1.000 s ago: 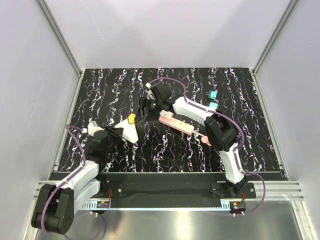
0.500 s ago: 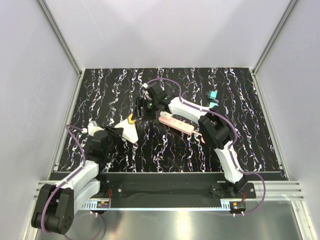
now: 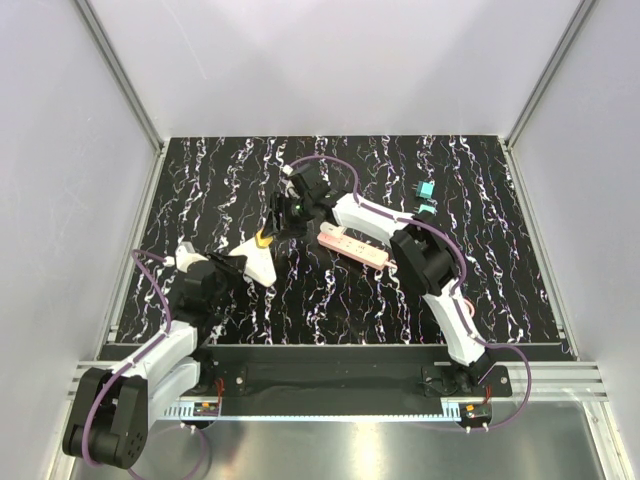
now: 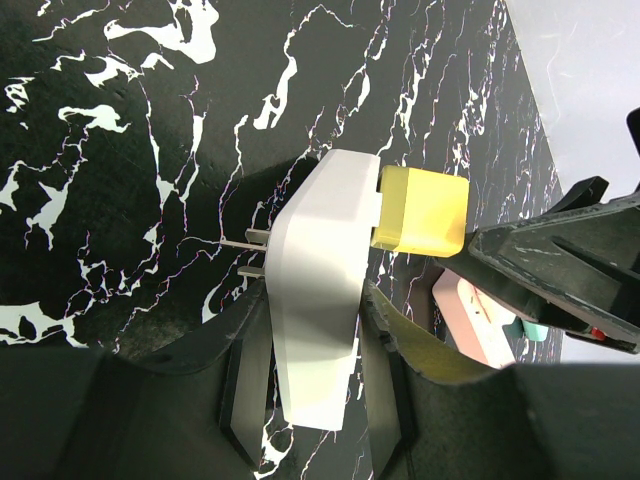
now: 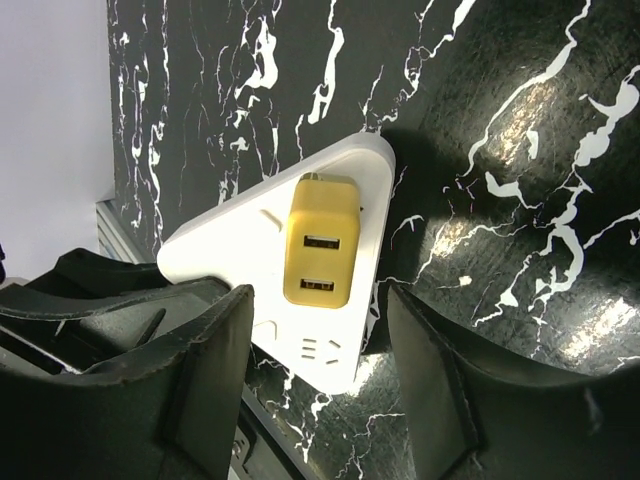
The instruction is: Pull the plug off the socket
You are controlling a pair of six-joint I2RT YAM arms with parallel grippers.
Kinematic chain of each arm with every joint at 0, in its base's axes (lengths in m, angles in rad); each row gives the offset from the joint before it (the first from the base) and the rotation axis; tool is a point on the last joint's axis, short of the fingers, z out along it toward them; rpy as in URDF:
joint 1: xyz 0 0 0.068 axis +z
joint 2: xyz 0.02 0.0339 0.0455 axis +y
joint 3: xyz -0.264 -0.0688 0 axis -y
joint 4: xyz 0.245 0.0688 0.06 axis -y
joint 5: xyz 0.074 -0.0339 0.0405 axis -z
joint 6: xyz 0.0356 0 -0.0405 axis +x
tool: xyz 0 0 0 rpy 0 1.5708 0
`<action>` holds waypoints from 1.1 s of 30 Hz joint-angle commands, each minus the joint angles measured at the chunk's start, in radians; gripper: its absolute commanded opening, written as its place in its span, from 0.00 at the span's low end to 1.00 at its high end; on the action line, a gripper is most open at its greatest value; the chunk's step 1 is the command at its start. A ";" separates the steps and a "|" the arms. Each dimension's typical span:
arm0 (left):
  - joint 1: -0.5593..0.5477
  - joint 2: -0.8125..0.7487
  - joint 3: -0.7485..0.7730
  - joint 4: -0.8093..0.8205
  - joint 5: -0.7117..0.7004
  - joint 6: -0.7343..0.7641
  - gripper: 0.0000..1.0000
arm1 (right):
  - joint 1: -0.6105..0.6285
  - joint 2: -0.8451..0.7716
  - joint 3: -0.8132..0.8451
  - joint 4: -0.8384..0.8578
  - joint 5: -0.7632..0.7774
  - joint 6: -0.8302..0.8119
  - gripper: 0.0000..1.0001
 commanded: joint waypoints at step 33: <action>0.004 0.023 -0.016 -0.146 -0.023 0.059 0.00 | 0.035 0.089 0.152 -0.030 0.042 0.060 0.27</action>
